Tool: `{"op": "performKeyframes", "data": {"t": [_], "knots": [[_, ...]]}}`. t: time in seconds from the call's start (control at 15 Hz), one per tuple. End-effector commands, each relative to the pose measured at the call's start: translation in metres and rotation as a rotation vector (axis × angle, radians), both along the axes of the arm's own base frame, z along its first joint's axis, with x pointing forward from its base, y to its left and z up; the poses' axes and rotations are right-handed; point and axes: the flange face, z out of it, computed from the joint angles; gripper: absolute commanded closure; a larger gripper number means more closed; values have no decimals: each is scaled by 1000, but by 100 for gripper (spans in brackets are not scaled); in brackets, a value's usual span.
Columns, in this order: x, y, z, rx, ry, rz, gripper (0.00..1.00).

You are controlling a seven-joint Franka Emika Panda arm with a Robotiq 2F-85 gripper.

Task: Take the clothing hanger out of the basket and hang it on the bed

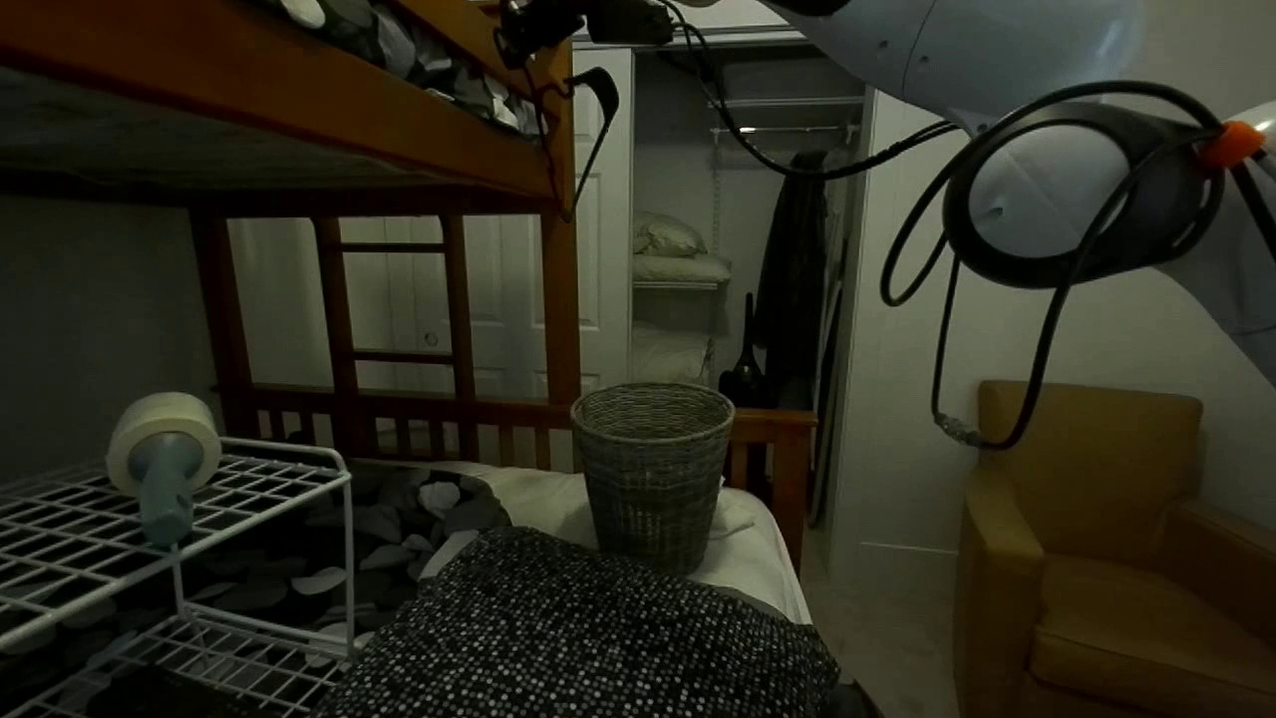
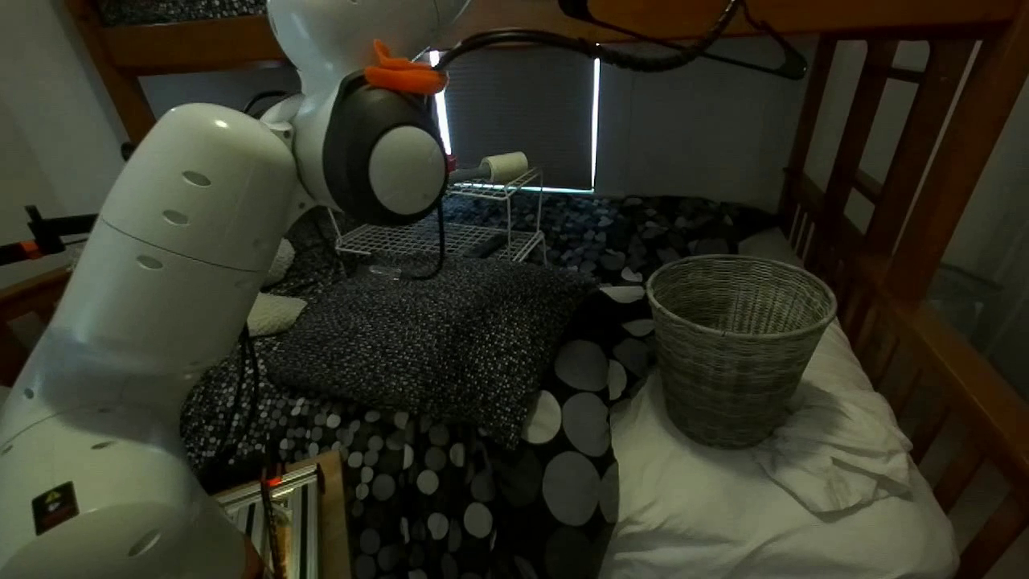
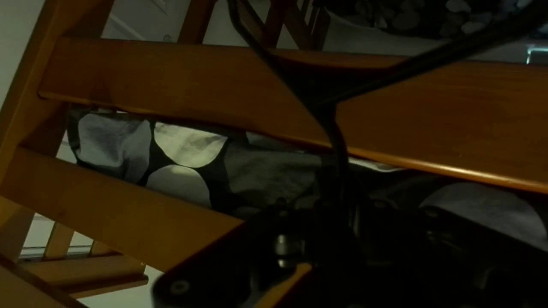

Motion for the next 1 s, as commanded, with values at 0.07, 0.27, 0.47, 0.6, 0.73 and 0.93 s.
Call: {"op": "performKeyframes", "data": {"t": [0.07, 0.27, 0.47, 0.6, 0.73, 0.93], "knots": [[10, -15, -4, 55, 6, 32, 92], [26, -19, -24, 95, 50, 40, 98], [35, 5, -48, 114, 87, 121, 98], [36, 23, -61, 105, 115, 165, 98], [35, 35, -67, 70, 121, 183, 98], [25, 50, -61, -4, 85, 216, 98]]}}
